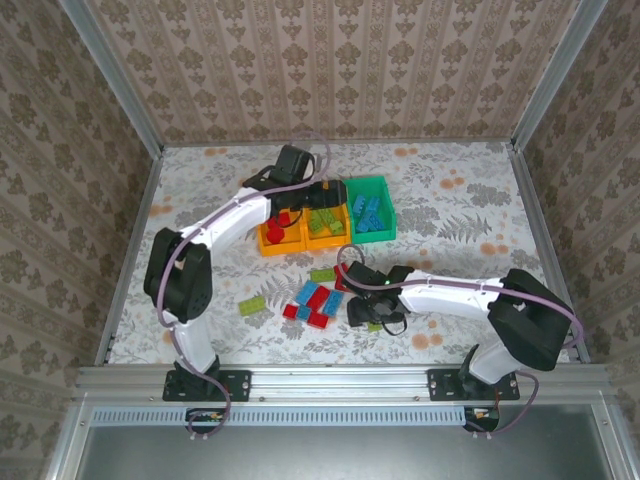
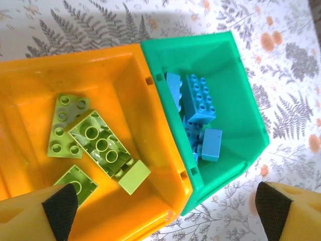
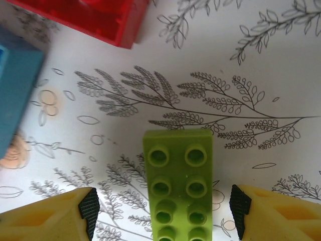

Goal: Sort the legos into containers by color

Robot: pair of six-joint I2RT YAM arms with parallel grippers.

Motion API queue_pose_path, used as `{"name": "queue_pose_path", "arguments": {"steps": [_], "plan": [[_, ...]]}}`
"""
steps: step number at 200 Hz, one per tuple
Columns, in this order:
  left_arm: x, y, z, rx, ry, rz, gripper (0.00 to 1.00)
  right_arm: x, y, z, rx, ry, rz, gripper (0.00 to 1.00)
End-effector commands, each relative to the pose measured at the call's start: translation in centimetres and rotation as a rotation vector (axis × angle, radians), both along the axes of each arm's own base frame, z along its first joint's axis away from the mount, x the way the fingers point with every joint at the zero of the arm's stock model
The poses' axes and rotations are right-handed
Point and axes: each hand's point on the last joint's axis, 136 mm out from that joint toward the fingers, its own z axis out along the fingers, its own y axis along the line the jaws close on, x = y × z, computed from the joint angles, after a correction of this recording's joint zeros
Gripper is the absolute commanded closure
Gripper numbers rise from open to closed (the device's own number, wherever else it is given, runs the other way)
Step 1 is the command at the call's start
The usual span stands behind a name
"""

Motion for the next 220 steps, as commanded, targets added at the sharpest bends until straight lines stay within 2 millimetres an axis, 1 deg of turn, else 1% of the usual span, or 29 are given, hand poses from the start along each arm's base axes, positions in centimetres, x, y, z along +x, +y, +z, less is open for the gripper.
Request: {"name": "queue_pose_path", "arguments": {"steps": [1, 16, 36, 48, 66, 79, 91, 97, 109, 115, 116, 118, 128, 132, 150, 169, 194, 210, 220], "plan": [[0.2, 1.7, 1.3, -0.014, -0.042, 0.035, 0.03, -0.8, -1.7, -1.3, -0.08, 0.022, -0.028, 0.29], [-0.1, 2.5, 1.5, -0.021, -0.052, 0.046, 0.0, -1.1, -2.3, -2.0, -0.109, 0.038, -0.033, 0.33], [-0.5, 3.7, 1.6, -0.017, -0.057, 0.058, 0.0, -1.4, -2.9, -2.7, -0.127, 0.046, -0.046, 0.38], [-0.7, 4.4, 1.3, -0.005, -0.052, 0.067, 0.0, -1.4, -2.8, -2.9, -0.114, 0.042, -0.048, 0.42], [-1.1, 5.4, 0.8, 0.006, -0.042, 0.081, 0.0, -1.2, -2.1, -3.0, -0.084, 0.038, -0.041, 0.53], [-1.3, 6.0, 0.4, 0.008, -0.031, 0.096, 0.0, -0.9, -1.5, -2.8, -0.072, 0.034, -0.028, 0.61], [-1.4, 6.8, 0.2, 0.006, -0.025, 0.116, 0.0, -0.4, -0.9, -2.4, -0.064, 0.023, -0.016, 0.67], [-1.5, 7.1, 0.2, 0.004, -0.022, 0.126, 0.0, -0.1, -0.7, -2.1, -0.062, 0.012, -0.009, 0.68], [-1.9, 7.7, -0.1, 0.008, -0.01, 0.137, 0.0, 0.8, 0.0, -0.9, -0.04, -0.024, 0.002, 0.68], [-2.1, 7.9, -0.2, 0.012, -0.008, 0.14, 0.0, 1.5, 0.5, -0.1, -0.019, -0.045, 0.005, 0.68], [-1.8, 8.5, -0.2, 0.014, -0.008, 0.155, 0.0, 1.6, 0.5, 0.0, -0.014, -0.049, 0.006, 0.68], [-1.7, 9.0, -0.3, 0.017, -0.007, 0.166, 0.0, 1.8, 0.7, 0.3, -0.004, -0.057, 0.006, 0.68], [-1.9, 10.1, -0.6, 0.036, -0.001, 0.186, 0.0, 3.1, 1.5, 2.1, 0.043, -0.1, 0.007, 0.68], [-2.1, 10.4, -0.7, 0.046, 0.001, 0.192, 0.0, 4.1, 2.3, 3.0, 0.087, -0.133, 0.004, 0.68], [-3.2, 12.4, -1.4, 0.107, 0.024, 0.233, 0.0, 7.5, 4.1, 6.4, 0.218, -0.222, -0.009, 0.68], [-4.8, 13.8, -2.1, 0.148, 0.04, 0.251, 0.0, 11.3, 5.8, 9.4, 0.342, -0.284, -0.02, 0.69], [-7.4, 15.8, -3.4, 0.207, 0.085, 0.289, 0.0, 15.9, 8.0, 11.8, 0.447, -0.317, -0.024, 0.7], [-9.5, 17.4, -4.8, 0.262, 0.133, 0.311, 0.0, 18.6, 9.2, 12.3, 0.452, -0.334, -0.009, 0.7], [-10.9, 18.3, -5.6, 0.293, 0.163, 0.325, 0.0, 20.2, 9.5, 12.0, 0.439, -0.331, -0.009, 0.7]]}}
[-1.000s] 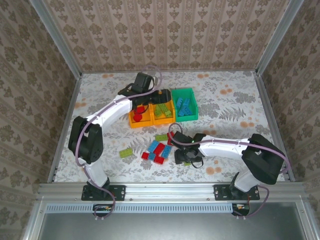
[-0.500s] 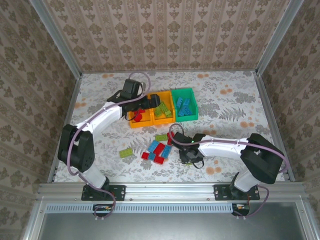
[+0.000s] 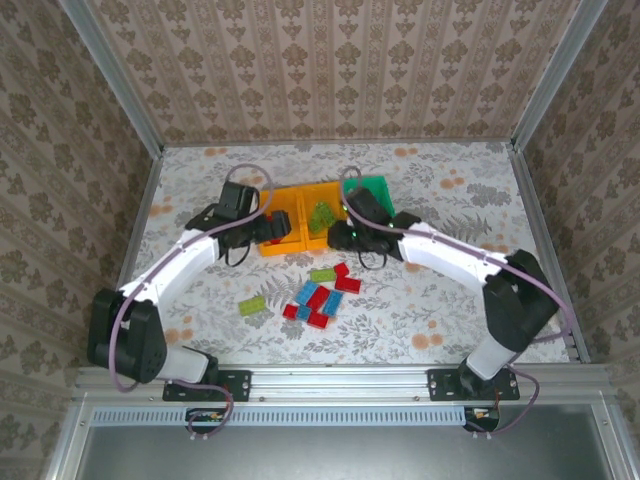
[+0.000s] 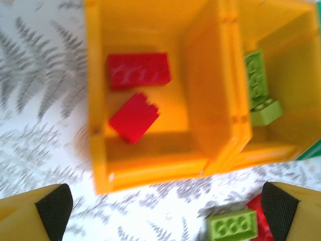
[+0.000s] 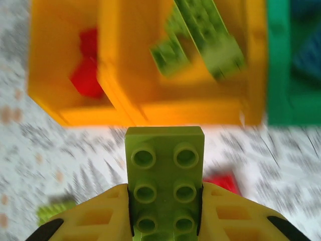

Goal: Sort the legos into containers by color

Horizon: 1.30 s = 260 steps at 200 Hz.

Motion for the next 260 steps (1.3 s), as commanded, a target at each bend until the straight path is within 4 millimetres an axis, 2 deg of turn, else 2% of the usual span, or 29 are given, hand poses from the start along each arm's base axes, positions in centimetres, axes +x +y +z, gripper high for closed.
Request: {"name": "queue_pose_path", "arguments": {"steps": [1, 25, 42, 67, 79, 111, 155, 182, 227, 260], "plan": [[-3.6, 2.9, -2.4, 0.106, 0.105, 0.056, 0.0, 3.0, 2.2, -0.3, 0.019, -0.012, 0.068, 0.7], [-7.0, 5.0, -4.4, 0.169, 0.197, 0.105, 0.0, 6.9, 2.5, -1.0, 0.023, 0.004, 0.037, 0.7], [-9.0, 5.8, -5.6, 0.185, 0.251, 0.131, 0.0, 8.9, 2.3, -1.9, 0.019, 0.02, 0.006, 0.7], [-10.9, 5.9, -6.7, 0.179, 0.284, 0.146, 0.0, 10.6, 2.1, -3.0, 0.005, 0.032, -0.01, 0.69], [-11.9, 5.0, -7.2, 0.182, 0.298, 0.115, 0.0, 11.1, 2.0, -3.3, -0.011, 0.035, -0.009, 0.68], [-13.9, 4.9, -8.8, 0.2, 0.367, 0.106, 0.0, 11.5, 2.0, -4.0, -0.029, 0.046, -0.004, 0.62], [-15.0, 4.8, -10.3, 0.206, 0.446, 0.149, 0.0, 11.5, 2.2, -4.0, -0.018, 0.046, 0.001, 0.5], [-15.0, 4.5, -10.9, 0.194, 0.458, 0.162, 0.0, 11.2, 2.7, -2.3, 0.021, 0.019, 0.021, 0.46], [-14.7, 3.6, -12.1, 0.168, 0.49, 0.161, 0.03, 10.1, 2.2, 0.3, 0.062, -0.023, 0.015, 0.39], [-14.7, 3.2, -13.1, 0.173, 0.515, 0.15, 0.13, 8.9, 1.0, 1.1, 0.053, -0.038, 0.001, 0.35]]}}
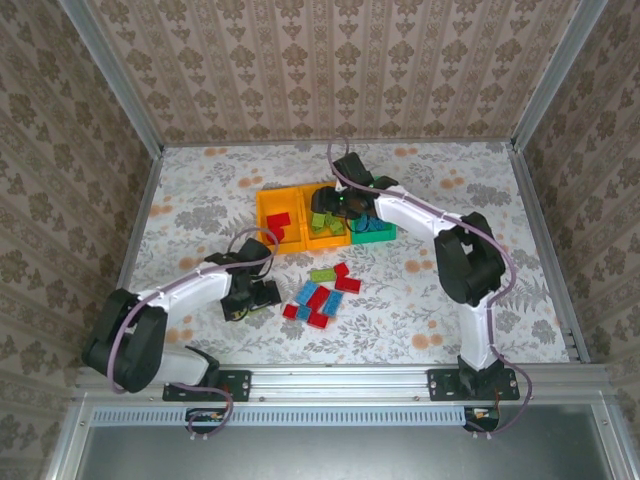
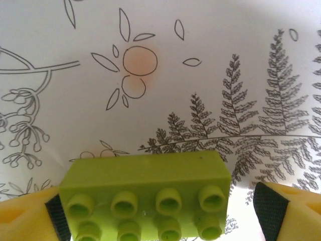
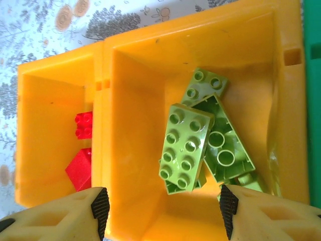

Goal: Sort the legos into containers by color

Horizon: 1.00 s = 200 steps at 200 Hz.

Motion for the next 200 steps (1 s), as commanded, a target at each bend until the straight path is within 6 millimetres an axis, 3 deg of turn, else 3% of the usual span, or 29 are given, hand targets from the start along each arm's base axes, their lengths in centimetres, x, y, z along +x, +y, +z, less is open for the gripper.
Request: {"name": "queue_pose_path", "arguments": {"steps": [1, 36, 68, 92, 119, 143, 161, 176, 200], "plan": [[-0.3, -0.6, -0.7, -0.023, 0.026, 0.001, 0.13, -0.8, -0.2, 3.2, 0.033, -0.06, 0.007, 0.35], [-0.1, -0.4, -1.0, 0.001, 0.025, -0.012, 0.24, -1.8, -1.5, 3.3, -0.001, -0.065, -0.006, 0.35], [0.7, -0.6, -0.1, 0.001, -0.008, -0.027, 0.45, -2.9, -2.8, 3.4, -0.026, -0.066, -0.023, 0.34], [2.7, -1.3, 2.4, -0.004, -0.081, -0.066, 0.47, -4.0, -4.9, 3.0, -0.074, -0.073, -0.063, 0.34], [6.5, -2.9, 7.0, -0.019, -0.223, -0.12, 0.48, -6.2, -7.8, 1.8, -0.164, -0.076, -0.091, 0.33], [10.8, -5.3, 11.3, -0.054, -0.364, -0.193, 0.48, -9.2, -9.8, -0.3, -0.215, -0.039, -0.091, 0.33], [14.2, -8.2, 14.0, -0.115, -0.447, -0.262, 0.49, -11.6, -10.1, -1.8, -0.234, -0.018, -0.062, 0.33], [16.5, -11.1, 15.7, -0.183, -0.483, -0.325, 0.49, -13.6, -10.0, -3.1, -0.263, -0.001, -0.026, 0.31], [19.3, -14.6, 16.6, -0.256, -0.502, -0.399, 0.49, -16.3, -9.7, -4.7, -0.316, 0.018, 0.024, 0.28]]}}
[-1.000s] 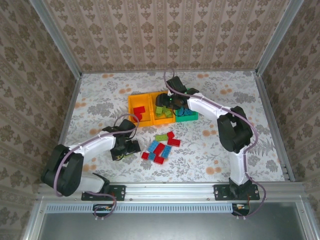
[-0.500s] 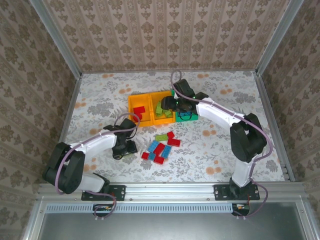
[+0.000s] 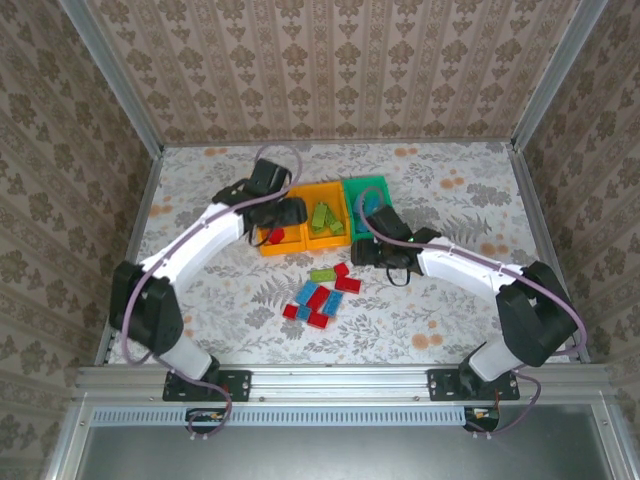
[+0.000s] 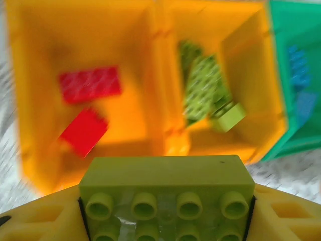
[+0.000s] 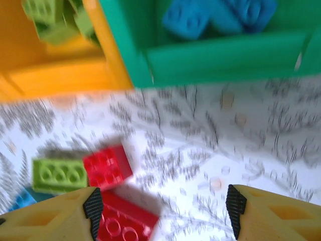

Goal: Sort the legos into containers by color

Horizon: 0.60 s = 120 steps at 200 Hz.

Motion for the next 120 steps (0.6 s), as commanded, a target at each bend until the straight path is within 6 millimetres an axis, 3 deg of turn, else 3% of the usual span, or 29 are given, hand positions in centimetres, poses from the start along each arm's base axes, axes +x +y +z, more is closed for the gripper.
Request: {"name": "queue_pose_path", "arguments": {"steps": [1, 27, 52, 97, 120], "plan": [[1.8, -3.5, 0.5, -0.038, -0.025, -0.147, 0.49, -2.2, -0.2, -0.8, -0.068, -0.009, 0.043, 0.27], [3.9, -6.1, -0.5, -0.07, -0.005, -0.211, 0.48, -4.2, 0.7, -2.1, -0.096, -0.011, 0.132, 0.22], [5.3, -8.1, -1.9, -0.089, 0.037, -0.252, 0.48, -4.8, 1.1, -2.8, -0.172, -0.039, 0.258, 0.21], [6.6, -9.5, -4.5, -0.124, 0.114, -0.243, 0.45, -4.4, 2.0, -3.0, -0.253, -0.059, 0.445, 0.21], [6.6, -9.8, -4.8, -0.134, 0.134, -0.239, 0.38, -4.9, 3.2, -3.6, -0.252, -0.026, 0.561, 0.21]]}}
